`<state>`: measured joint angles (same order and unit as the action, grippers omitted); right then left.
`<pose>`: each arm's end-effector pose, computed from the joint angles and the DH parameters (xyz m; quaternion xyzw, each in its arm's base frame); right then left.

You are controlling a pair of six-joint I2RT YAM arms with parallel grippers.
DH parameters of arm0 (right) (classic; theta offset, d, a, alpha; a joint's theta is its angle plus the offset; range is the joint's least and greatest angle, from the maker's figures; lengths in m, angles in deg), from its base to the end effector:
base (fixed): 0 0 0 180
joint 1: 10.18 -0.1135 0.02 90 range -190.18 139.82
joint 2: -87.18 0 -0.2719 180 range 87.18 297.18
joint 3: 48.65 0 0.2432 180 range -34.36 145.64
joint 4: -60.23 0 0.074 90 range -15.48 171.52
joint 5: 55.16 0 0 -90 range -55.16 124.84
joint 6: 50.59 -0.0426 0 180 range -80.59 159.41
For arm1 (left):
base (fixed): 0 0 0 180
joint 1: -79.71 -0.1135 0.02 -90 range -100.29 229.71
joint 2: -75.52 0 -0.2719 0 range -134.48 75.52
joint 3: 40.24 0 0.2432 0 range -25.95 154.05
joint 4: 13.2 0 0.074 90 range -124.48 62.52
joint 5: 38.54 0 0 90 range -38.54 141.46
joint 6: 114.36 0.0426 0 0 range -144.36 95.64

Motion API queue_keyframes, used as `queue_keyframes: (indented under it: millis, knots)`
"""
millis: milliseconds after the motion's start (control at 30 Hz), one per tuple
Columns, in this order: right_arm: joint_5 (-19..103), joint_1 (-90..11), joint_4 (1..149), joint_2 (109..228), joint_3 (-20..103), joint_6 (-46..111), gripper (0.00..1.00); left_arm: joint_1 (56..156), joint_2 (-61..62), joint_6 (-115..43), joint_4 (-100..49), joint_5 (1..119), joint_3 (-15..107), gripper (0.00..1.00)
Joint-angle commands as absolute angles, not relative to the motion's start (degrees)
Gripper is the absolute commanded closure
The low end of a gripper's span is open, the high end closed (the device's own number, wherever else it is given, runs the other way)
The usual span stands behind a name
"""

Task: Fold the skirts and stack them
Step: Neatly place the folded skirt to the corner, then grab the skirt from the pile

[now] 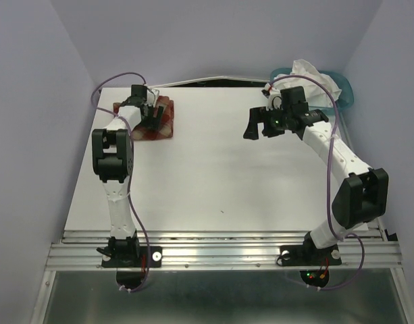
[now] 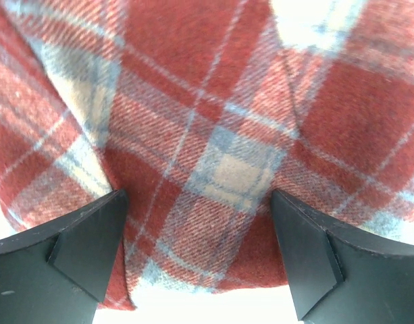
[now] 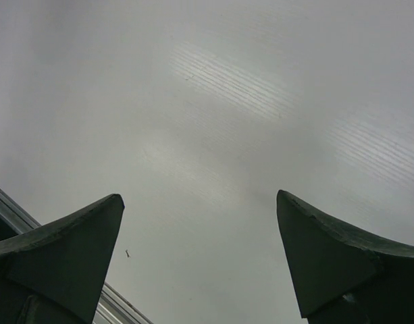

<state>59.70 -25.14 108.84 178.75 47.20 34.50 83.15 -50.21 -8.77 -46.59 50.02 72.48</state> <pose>0.3341 0.1078 0.3247 -0.1620 0.8892 0.2608 0.3391 0.4953 -0.0287 0.1950 0.1489 0.9164 0.0509 0.3680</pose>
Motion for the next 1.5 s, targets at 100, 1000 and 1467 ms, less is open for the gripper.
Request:
queue_keyframes:
  millis: [100,1000,1467]
  knots:
    - [59.4,-24.8,108.8,179.0,48.2,35.8,0.00,81.8,-60.2,3.7,-56.0,53.2,87.2,0.02]
    - [44.2,-3.7,109.2,203.3,90.9,35.6,0.00,88.2,-8.6,4.6,-52.3,61.7,71.0,0.01]
    - [41.7,-3.1,81.2,224.5,99.5,31.5,0.00,89.1,-2.4,-3.5,-55.9,67.0,56.3,0.01]
